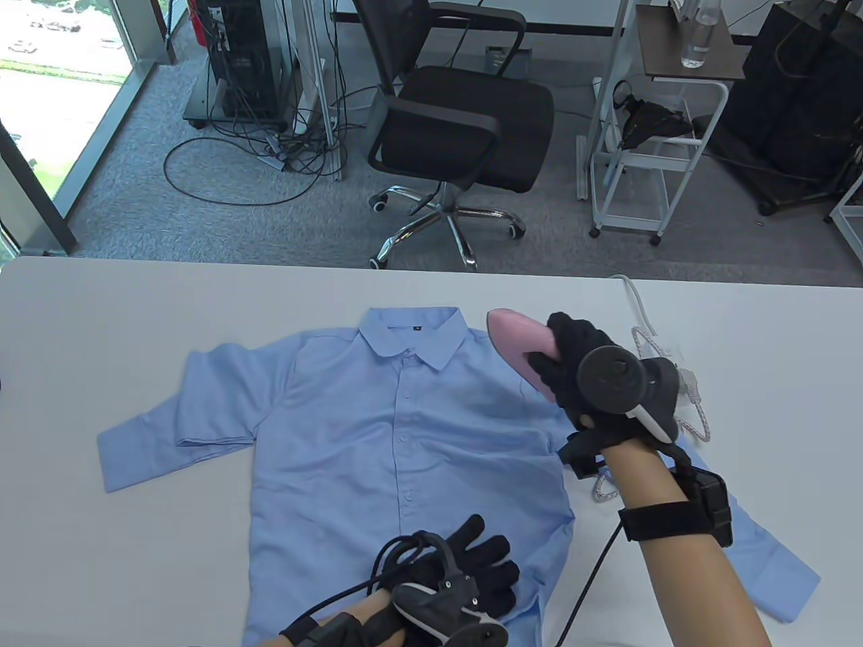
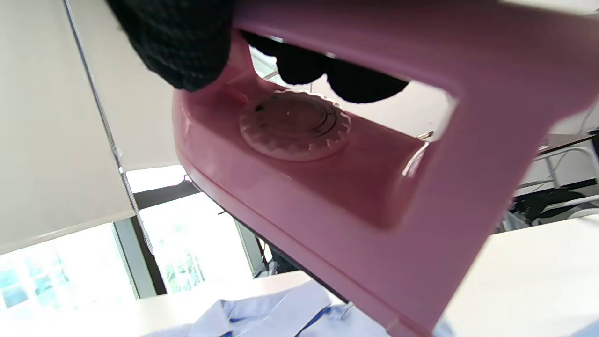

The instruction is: Iron long-sleeve shirt with electric iron on table

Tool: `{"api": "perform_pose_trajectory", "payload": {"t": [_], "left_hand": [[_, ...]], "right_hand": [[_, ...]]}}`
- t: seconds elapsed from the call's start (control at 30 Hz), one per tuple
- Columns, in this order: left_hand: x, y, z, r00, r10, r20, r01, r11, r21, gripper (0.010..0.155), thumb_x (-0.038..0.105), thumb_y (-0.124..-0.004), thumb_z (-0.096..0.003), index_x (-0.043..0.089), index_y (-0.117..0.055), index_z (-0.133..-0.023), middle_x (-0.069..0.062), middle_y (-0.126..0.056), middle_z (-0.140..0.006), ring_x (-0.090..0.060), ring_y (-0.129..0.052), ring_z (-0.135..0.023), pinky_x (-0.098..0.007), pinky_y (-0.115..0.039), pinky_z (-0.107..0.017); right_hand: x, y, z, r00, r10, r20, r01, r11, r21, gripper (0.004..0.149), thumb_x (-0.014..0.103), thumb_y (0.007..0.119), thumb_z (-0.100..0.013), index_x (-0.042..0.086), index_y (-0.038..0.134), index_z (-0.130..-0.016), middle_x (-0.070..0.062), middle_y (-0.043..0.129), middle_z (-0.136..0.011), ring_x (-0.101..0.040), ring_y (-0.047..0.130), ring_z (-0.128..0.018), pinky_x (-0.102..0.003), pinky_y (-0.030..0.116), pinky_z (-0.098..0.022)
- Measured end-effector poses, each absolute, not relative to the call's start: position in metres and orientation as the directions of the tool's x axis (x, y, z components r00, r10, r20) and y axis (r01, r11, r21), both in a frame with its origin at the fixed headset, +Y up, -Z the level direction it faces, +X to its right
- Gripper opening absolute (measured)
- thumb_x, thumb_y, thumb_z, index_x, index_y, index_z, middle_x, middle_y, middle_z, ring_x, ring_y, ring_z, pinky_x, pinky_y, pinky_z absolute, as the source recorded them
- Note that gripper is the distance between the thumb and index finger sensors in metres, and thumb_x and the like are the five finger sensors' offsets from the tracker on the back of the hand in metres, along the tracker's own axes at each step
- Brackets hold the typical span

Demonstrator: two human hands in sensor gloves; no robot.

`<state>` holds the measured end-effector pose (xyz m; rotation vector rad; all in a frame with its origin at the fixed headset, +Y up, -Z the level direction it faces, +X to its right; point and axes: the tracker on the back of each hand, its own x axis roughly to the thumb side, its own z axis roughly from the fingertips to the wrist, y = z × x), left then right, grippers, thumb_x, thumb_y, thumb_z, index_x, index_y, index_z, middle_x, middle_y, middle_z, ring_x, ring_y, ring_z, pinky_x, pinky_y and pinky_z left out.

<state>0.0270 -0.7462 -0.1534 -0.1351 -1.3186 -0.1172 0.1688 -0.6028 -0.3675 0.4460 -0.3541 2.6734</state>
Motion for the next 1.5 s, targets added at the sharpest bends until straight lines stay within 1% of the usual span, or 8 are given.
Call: {"api": "perform_pose_trajectory", "payload": {"t": [0.1, 0.23, 0.47, 0.7, 0.93, 1.13, 1.3, 1.5], "left_hand": [[0.038, -0.743, -0.113, 0.142, 0.185, 0.972, 0.215, 0.953, -0.213, 0.071, 0.030, -0.072, -0.0465, 0.036, -0.036, -0.107, -0.009, -0.036, -0.118, -0.051, -0.040, -0.108, -0.077, -0.032, -0.071], [0.021, -0.736, -0.132, 0.146, 0.058, 0.988, 0.085, 0.994, -0.071, 0.080, 0.048, -0.067, -0.0431, 0.028, -0.027, -0.109, -0.011, -0.037, -0.117, -0.049, -0.051, -0.106, -0.075, -0.041, -0.070], [-0.087, -0.733, -0.294, 0.833, 0.021, 0.552, 0.086, 0.982, -0.167, 0.079, 0.053, -0.057, -0.0467, 0.023, -0.025, -0.113, -0.015, -0.029, -0.119, -0.057, -0.043, -0.106, -0.079, -0.038, -0.069], [-0.149, -0.779, -0.372, 0.964, 0.168, 0.205, -0.031, 0.840, -0.542, 0.087, 0.070, -0.053, -0.0393, 0.045, -0.002, -0.105, -0.010, 0.005, -0.114, -0.063, -0.015, -0.101, -0.085, -0.026, -0.064], [-0.148, -0.774, -0.382, 0.969, 0.077, 0.235, 0.096, 0.761, -0.642, 0.101, 0.077, -0.064, -0.0333, 0.040, -0.006, -0.107, -0.011, 0.001, -0.114, -0.064, -0.016, -0.101, -0.085, -0.023, -0.063], [-0.109, -0.753, -0.400, 0.930, 0.251, 0.267, -0.191, 0.954, -0.230, 0.066, 0.054, -0.059, -0.0472, 0.035, -0.044, -0.109, -0.004, -0.041, -0.119, -0.051, -0.043, -0.107, -0.080, -0.035, -0.067], [-0.090, -0.781, -0.428, 0.952, 0.268, 0.150, -0.161, 0.852, -0.498, 0.061, 0.048, -0.055, -0.0505, 0.039, -0.036, -0.107, 0.005, -0.024, -0.119, -0.045, -0.025, -0.109, -0.079, -0.030, -0.068], [-0.092, -0.787, -0.431, 0.948, 0.304, 0.093, -0.211, 0.822, -0.528, 0.062, 0.047, -0.055, -0.0522, 0.043, -0.027, -0.107, 0.010, -0.013, -0.118, -0.040, -0.010, -0.108, -0.078, -0.020, -0.067]], "right_hand": [[0.155, -0.615, -0.372, -0.850, 0.383, 0.361, -0.446, -0.888, -0.110, 0.065, 0.043, 0.082, -0.051, 0.011, 0.056, -0.102, -0.015, 0.078, -0.088, -0.035, 0.087, -0.072, -0.066, 0.067, -0.066], [0.146, -0.628, -0.377, -0.862, 0.343, 0.374, -0.394, -0.917, -0.067, 0.065, 0.043, 0.082, -0.051, 0.011, 0.057, -0.102, -0.016, 0.079, -0.088, -0.036, 0.088, -0.071, -0.066, 0.067, -0.065], [0.135, -0.658, -0.395, -0.922, 0.172, 0.346, -0.177, -0.984, 0.017, 0.065, 0.041, 0.082, -0.051, 0.014, 0.055, -0.104, -0.015, 0.077, -0.092, -0.037, 0.084, -0.077, -0.068, 0.062, -0.069], [0.115, -0.685, -0.419, -0.944, 0.093, 0.317, -0.091, -0.996, 0.021, 0.066, 0.041, 0.082, -0.051, 0.015, 0.054, -0.104, -0.014, 0.076, -0.093, -0.037, 0.083, -0.079, -0.068, 0.061, -0.070], [0.081, -0.714, -0.431, -0.938, -0.013, 0.346, 0.013, -1.000, -0.003, 0.067, 0.041, 0.080, -0.050, 0.016, 0.053, -0.106, -0.013, 0.076, -0.092, -0.034, 0.085, -0.076, -0.066, 0.058, -0.072], [0.087, -0.718, -0.440, -0.938, 0.076, 0.338, -0.061, -0.997, 0.054, 0.066, 0.044, 0.076, -0.049, 0.022, 0.051, -0.106, -0.007, 0.079, -0.088, -0.027, 0.089, -0.060, -0.060, 0.061, -0.072], [0.089, -0.716, -0.440, -0.929, 0.093, 0.358, -0.054, -0.991, 0.118, 0.067, 0.046, 0.078, -0.046, 0.023, 0.054, -0.104, -0.005, 0.086, -0.078, -0.023, 0.091, -0.048, -0.056, 0.068, -0.068], [0.090, -0.716, -0.422, -0.887, 0.152, 0.436, -0.070, -0.978, 0.198, 0.066, 0.047, 0.079, -0.045, 0.019, 0.060, -0.101, -0.004, 0.089, -0.069, -0.023, 0.092, -0.041, -0.055, 0.075, -0.061]]}}
